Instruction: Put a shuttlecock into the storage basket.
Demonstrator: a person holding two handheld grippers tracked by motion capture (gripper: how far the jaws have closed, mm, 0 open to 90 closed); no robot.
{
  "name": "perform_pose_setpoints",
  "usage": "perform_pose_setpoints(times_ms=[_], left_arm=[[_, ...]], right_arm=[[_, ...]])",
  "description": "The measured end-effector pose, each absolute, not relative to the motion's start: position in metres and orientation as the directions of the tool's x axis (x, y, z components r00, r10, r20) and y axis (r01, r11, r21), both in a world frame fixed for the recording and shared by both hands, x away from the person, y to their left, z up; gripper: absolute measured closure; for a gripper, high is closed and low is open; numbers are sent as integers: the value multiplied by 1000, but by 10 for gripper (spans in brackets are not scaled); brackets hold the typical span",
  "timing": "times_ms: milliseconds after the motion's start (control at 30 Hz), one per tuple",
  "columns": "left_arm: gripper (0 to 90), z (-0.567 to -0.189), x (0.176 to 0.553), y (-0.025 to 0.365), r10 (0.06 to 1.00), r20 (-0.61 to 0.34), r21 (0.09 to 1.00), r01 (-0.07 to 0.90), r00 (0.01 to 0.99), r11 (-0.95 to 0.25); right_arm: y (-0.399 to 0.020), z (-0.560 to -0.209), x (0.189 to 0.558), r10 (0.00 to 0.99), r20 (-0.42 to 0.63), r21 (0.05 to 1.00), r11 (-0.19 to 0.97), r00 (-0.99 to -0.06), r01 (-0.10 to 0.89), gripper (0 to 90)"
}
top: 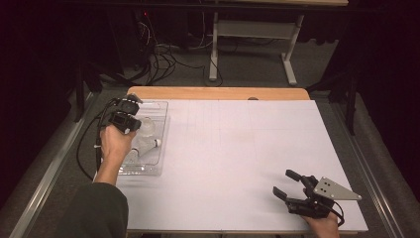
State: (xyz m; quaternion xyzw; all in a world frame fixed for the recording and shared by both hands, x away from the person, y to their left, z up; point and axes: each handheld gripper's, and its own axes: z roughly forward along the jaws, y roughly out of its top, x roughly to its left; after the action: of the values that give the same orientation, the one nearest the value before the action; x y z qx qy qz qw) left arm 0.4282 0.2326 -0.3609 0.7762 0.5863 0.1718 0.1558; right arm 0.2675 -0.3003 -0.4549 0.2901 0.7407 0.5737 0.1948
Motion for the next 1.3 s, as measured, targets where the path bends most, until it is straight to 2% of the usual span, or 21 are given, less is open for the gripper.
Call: perform_pose_setpoints(times_ms=[667, 800, 1067, 1300], left_arm=[[870, -383, 443, 249, 983, 7, 386, 907, 182, -170], [777, -384, 443, 247, 983, 18, 381, 908, 183, -176], [506, -380, 440, 243, 979, -16, 390, 903, 205, -183], [370, -376, 435, 239, 975, -35, 414, 892, 217, -184]], right_arm=[[-298, -456, 268, 644, 40, 960, 186, -764, 207, 246], [-298, -456, 268, 645, 39, 961, 185, -763, 206, 246], [-297, -456, 267, 643, 40, 960, 186, -765, 207, 246], [-296, -456, 267, 642, 34, 961, 191, -766, 202, 246]])
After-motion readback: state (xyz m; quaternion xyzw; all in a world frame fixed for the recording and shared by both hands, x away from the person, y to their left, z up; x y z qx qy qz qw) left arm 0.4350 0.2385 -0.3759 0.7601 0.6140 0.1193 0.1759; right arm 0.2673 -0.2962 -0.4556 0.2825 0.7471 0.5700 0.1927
